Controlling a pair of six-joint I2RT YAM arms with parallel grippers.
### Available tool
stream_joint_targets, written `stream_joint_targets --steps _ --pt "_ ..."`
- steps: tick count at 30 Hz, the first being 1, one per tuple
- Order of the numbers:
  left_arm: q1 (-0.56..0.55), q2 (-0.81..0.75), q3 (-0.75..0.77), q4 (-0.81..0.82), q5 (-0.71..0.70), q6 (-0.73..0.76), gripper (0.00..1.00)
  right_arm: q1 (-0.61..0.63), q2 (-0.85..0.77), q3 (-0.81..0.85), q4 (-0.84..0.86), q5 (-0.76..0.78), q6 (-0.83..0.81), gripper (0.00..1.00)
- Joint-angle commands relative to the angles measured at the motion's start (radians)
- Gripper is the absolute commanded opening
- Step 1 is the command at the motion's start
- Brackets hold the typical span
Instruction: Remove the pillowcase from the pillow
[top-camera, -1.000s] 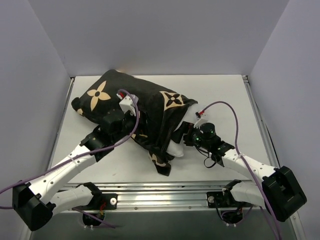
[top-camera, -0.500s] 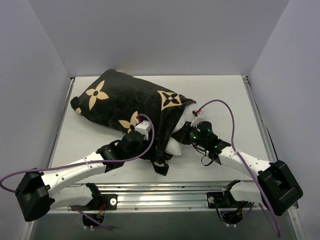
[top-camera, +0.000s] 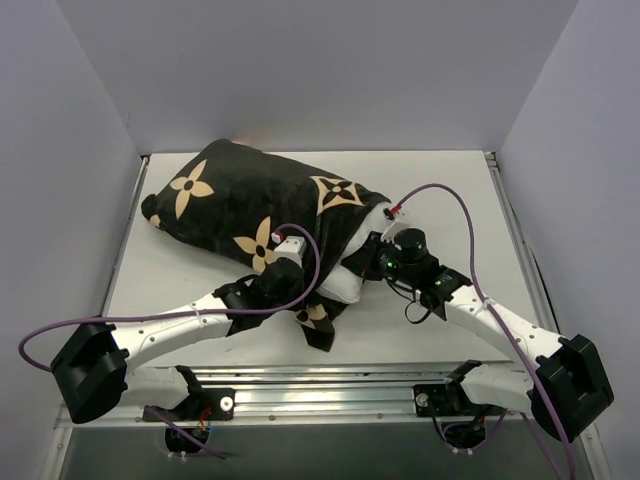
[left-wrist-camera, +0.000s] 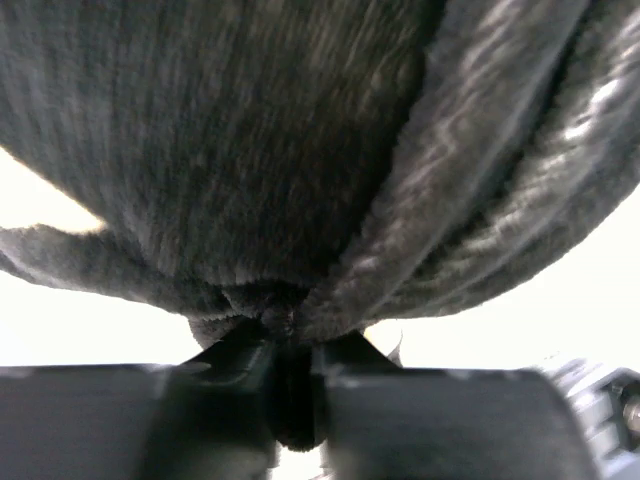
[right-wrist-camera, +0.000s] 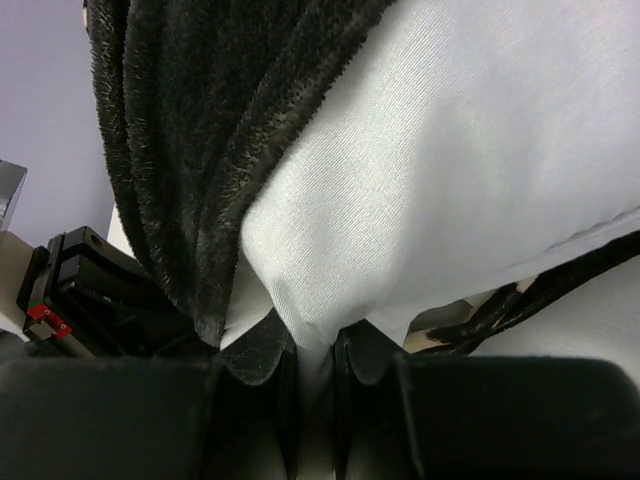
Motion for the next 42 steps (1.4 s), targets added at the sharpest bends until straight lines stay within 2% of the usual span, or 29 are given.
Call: stream_joint_targets --steps 1,5,7,10,14,20,23,26,27,28,30,31,32,34,35,38,42 --pt "0.004 -0.003 0.063 -0.009 -0.156 -0.026 0.03 0.011 -0.071 0.118 -0.037 -0.056 -0.027 0.0" --pt "0.066 -0.027 0.062 -0.096 -0.319 -0.106 0.02 0.009 -0.132 0.225 -0.229 -0.08 -0.079 0.0" --pt "0.15 -0.03 0.05 -0.144 -0.36 -0.147 0.02 0.008 -0.173 0.262 -0.315 -0.112 -0.089 0.0" --pt "0.275 -0.016 -0.01 -0.13 -0.362 -0.232 0.02 0.001 -0.253 0.339 -0.398 -0.138 -0.09 0.0" --pt "0.368 0.019 -0.093 -0.02 -0.346 -0.311 0.02 -0.005 -0.324 0.408 -0.466 -0.199 -0.09 0.0" --pt "0.465 0.074 -0.067 0.017 -0.304 -0.323 0.02 -0.003 -0.4 0.325 -0.573 -0.222 -0.116 0.0" --pt "0.462 0.036 -0.046 0.022 -0.232 -0.243 0.1 -0.003 -0.422 0.235 -0.616 -0.251 -0.113 0.0" --pt "0.442 -0.042 -0.033 0.0 -0.121 -0.153 0.3 -0.002 -0.422 0.138 -0.641 -0.251 -0.104 0.01" --pt "0.415 -0.094 -0.029 -0.004 -0.097 -0.122 0.37 -0.002 -0.419 0.117 -0.642 -0.256 -0.104 0.08" --pt "0.401 -0.119 -0.024 -0.007 -0.033 -0.082 0.52 -0.002 -0.413 0.094 -0.647 -0.254 -0.104 0.26" --pt "0.363 -0.18 0.011 -0.017 0.029 0.038 0.61 -0.002 -0.404 0.093 -0.654 -0.228 -0.108 0.44" --pt "0.315 -0.194 0.028 -0.014 0.061 0.09 0.71 -0.003 -0.408 0.101 -0.657 -0.201 -0.11 0.5" --pt "0.286 -0.205 0.045 -0.012 0.113 0.19 0.74 -0.003 -0.425 0.128 -0.658 -0.123 -0.109 0.61" --pt "0.204 -0.213 0.12 -0.027 0.134 0.277 0.84 -0.005 -0.447 0.161 -0.641 -0.037 -0.095 0.73" --pt "0.183 -0.205 0.152 -0.033 0.147 0.355 0.89 -0.005 -0.453 0.196 -0.642 0.058 -0.092 0.75" --pt "0.148 -0.124 0.302 -0.053 0.161 0.459 0.9 -0.009 -0.413 0.242 -0.673 0.24 -0.076 0.79" --pt "0.146 0.078 0.5 -0.044 0.141 0.535 0.9 -0.038 -0.378 0.233 -0.671 0.38 -0.059 0.79"
